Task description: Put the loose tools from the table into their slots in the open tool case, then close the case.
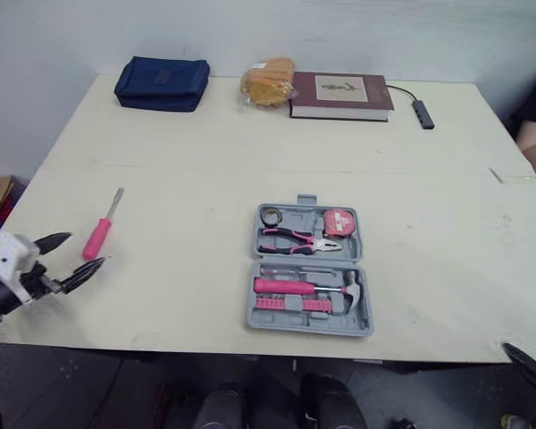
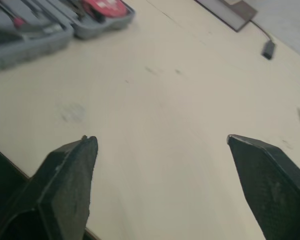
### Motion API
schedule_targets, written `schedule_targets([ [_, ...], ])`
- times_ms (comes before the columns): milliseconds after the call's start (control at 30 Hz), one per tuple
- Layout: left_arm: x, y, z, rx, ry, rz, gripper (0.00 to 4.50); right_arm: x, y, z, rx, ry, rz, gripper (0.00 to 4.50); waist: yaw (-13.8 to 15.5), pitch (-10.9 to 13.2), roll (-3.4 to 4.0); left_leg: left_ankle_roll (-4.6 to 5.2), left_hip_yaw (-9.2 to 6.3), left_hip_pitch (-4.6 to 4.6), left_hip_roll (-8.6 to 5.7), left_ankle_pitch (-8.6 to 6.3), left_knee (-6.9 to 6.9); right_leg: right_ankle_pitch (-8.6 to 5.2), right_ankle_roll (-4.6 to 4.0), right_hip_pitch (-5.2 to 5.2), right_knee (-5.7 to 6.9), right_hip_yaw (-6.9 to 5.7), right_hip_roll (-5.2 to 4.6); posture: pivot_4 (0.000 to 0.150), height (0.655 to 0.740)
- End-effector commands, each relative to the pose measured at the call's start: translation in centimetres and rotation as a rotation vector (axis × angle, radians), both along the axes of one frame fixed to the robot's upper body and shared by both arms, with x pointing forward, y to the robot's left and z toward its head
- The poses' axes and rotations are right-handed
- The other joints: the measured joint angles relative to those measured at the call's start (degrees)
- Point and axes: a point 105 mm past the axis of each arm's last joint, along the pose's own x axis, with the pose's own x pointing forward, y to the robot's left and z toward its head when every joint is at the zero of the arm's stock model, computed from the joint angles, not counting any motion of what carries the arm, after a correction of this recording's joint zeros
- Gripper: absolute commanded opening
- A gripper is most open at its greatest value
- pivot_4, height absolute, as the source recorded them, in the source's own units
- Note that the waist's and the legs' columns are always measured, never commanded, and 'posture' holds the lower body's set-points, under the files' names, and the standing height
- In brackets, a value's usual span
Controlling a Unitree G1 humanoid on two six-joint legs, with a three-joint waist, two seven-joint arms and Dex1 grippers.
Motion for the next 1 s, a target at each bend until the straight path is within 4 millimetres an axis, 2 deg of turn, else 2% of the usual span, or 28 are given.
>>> schedule_targets([
  [33, -1.7, 4.6, 0.5, 0.0, -0.035, 0.24, 4.5, -3.5, -3.7, -0.5, -0.077, 0.003, -0.173, 4.46, -0.01, 0.0, 0.0, -0.01, 0.01, 0.05, 0.0, 0.0, -0.09, 0.0, -0.01, 0.0, -0.03, 0.01, -0.02, 0.15, 0.74],
  [200, -3.4, 8.3, 0.5, -0.002, -0.045, 0.461, 4.5, -5.6, -6.1, -0.8, -0.081, -0.023, -0.328, 4.46, -0.2, -0.01, -0.02, -0.5, 0.17, 0.4, 0.08, -0.18, -0.31, -0.11, -0.19, 0.04, 0.13, 0.13, -0.04, 0.15, 0.74],
  [333, -2.7, 7.4, 0.6, -0.043, -0.076, 0.432, 4.5, -5.0, -5.2, -1.6, -0.063, -0.016, -0.284, 4.46, -0.46, -0.05, 0.05, -0.55, 0.31, 0.62, 0.1, -0.18, -0.34, -0.12, -0.21, 0.09, 0.25, 0.32, -0.08, 0.15, 0.74],
  [400, -1.8, 6.4, 0.9, -0.055, -0.093, 0.388, 4.5, -3.8, -4.6, -1.6, -0.039, -0.043, -0.258, 4.46, -0.61, -0.08, 0.08, -0.56, 0.37, 0.62, 0.1, -0.18, -0.34, -0.13, -0.22, 0.03, 0.3, 0.39, -0.1, 0.15, 0.74],
  [467, -0.6, 5.0, 1.5, -0.07, -0.118, 0.33, 4.5, -1.8, -2.9, -1.2, -0.009, -0.077, -0.177, 4.46, -0.68, -0.08, 0.08, -0.59, 0.38, 0.61, 0.11, -0.18, -0.35, -0.13, -0.23, 0.01, 0.31, 0.39, -0.1, 0.15, 0.74],
  [633, 2.3, 1.3, 2.8, -0.136, -0.117, 0.204, 4.5, 2.4, 1.5, 1.3, 0.091, -0.178, 0.021, 4.46, -0.77, -0.08, 0.08, -0.62, 0.39, 0.59, 0.11, -0.17, -0.34, -0.14, -0.23, -0.02, 0.37, 0.4, -0.11, 0.15, 0.74],
  [700, 3.9, -1.1, 3.1, -0.177, -0.073, 0.155, 4.5, 4.8, 4.7, 3.2, 0.143, -0.226, 0.161, 4.46, -0.8, -0.08, 0.1, -0.64, 0.39, 0.58, 0.11, -0.17, -0.35, -0.14, -0.24, -0.03, 0.38, 0.39, -0.09, 0.15, 0.74],
  [767, 5.2, -1.7, 2.4, -0.189, 0.041, 0.228, 4.5, 6.4, 8.0, 4.9, 0.178, -0.247, 0.304, 4.46, -0.78, -0.07, 0.09, -0.63, 0.4, 0.57, 0.09, -0.17, -0.34, -0.14, -0.24, -0.03, 0.39, 0.4, -0.1, 0.15, 0.74],
  [833, 6.2, -2.9, 3.0, -0.196, 0.075, 0.217, 4.5, 7.4, 10.8, 6.2, 0.185, -0.244, 0.424, 4.46, -0.93, -0.05, 0.06, -0.58, 0.4, 0.57, 0.09, -0.14, -0.31, -0.13, -0.23, -0.03, 0.51, 0.4, -0.06, 0.15, 0.74],
  [900, 6.7, -4.0, 3.1, -0.195, 0.125, 0.207, 4.5, 7.9, 12.7, 6.9, 0.188, -0.229, 0.505, 4.46, -0.82, -0.04, 0.0, -0.47, 0.4, 0.54, 0.13, -0.03, -0.31, -0.13, -0.23, -0.05, 0.64, 0.38, 0.05, 0.15, 0.74],
  [967, 6.8, -3.9, 2.5, -0.192, 0.194, 0.252, 4.5, 8.1, 13.6, 7.4, 0.192, -0.222, 0.543, 4.46, -0.58, -0.04, -0.01, -0.4, 0.4, 0.51, 0.21, 0.01, -0.32, -0.14, -0.23, -0.06, 0.61, 0.36, 0.19, 0.15, 0.74],
  [1000, 6.9, -3.2, 1.9, -0.181, 0.237, 0.308, 4.5, 8.1, 14.6, 7.7, 0.197, -0.209, 0.591, 4.46, -0.39, -0.04, -0.01, -0.4, 0.4, 0.51, 0.22, 0.01, -0.32, -0.14, -0.23, -0.06, 0.59, 0.35, 0.23, 0.15, 0.74],
])
